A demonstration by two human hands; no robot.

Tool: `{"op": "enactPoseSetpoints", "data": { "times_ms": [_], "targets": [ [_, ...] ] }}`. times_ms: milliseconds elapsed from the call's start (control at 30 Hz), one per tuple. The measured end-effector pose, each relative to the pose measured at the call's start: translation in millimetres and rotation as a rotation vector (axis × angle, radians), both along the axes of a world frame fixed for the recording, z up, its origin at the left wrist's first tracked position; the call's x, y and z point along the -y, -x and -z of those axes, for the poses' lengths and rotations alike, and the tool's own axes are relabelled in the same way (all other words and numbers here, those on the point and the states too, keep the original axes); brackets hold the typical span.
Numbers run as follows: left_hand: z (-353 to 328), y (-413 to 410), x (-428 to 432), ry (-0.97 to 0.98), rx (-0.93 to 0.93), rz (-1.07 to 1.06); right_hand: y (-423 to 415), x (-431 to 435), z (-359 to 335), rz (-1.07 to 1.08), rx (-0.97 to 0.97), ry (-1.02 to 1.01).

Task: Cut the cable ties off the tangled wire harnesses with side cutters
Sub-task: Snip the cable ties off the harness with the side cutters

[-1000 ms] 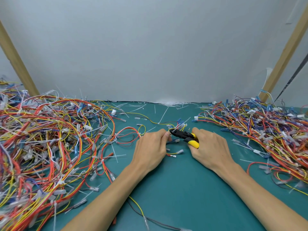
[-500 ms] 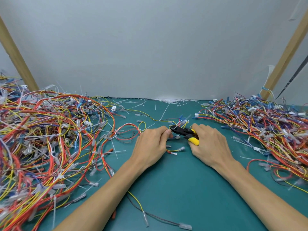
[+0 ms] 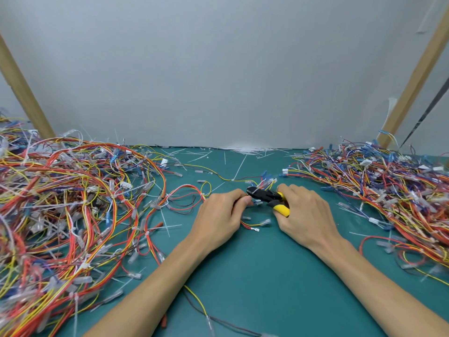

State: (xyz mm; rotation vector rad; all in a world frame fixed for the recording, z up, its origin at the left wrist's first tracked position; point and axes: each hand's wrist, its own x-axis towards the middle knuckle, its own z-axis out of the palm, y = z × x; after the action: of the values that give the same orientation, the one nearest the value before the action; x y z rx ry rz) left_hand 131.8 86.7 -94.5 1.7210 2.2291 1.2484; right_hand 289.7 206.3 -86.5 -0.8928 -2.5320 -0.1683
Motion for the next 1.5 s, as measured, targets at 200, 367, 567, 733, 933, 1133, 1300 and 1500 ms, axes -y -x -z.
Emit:
{"op": "enactPoseSetpoints", "data": {
  "times_ms": [200, 367, 567, 733, 933, 1133, 1300, 1500],
  "targets": [
    [2, 1, -1, 0.014, -0.015, 0.015, -1, -1, 0, 0.027, -0.004, 0.029],
    [2, 2, -2, 0.022, -0.017, 0.01, 1, -1, 0, 0.019, -0.006, 0.015],
    [0, -1, 0, 0.021, 0.049, 0.011, 2, -2, 3, 0.012, 0.01, -0.012],
    [-2, -1, 1, 0.037, 0.14, -0.022, 1, -4, 5, 0.06, 0.012, -0.015],
    [-3, -1, 0, 0.026, 0.175, -0.027, 0, -3, 3, 0.08, 0.002, -0.02],
    [-3, -1, 0, -0.005, 0.15, -0.014, 0, -5, 0, 0.098, 0.02, -0.018],
    [-1, 0, 0, -0.122, 0.066, -0.074, -3, -9, 1, 0.122, 0.01, -0.007],
    [1, 2, 1, -0.054, 0.069, 0.055, -5, -10, 1, 0.133, -0.04, 0.034]
  ]
}}
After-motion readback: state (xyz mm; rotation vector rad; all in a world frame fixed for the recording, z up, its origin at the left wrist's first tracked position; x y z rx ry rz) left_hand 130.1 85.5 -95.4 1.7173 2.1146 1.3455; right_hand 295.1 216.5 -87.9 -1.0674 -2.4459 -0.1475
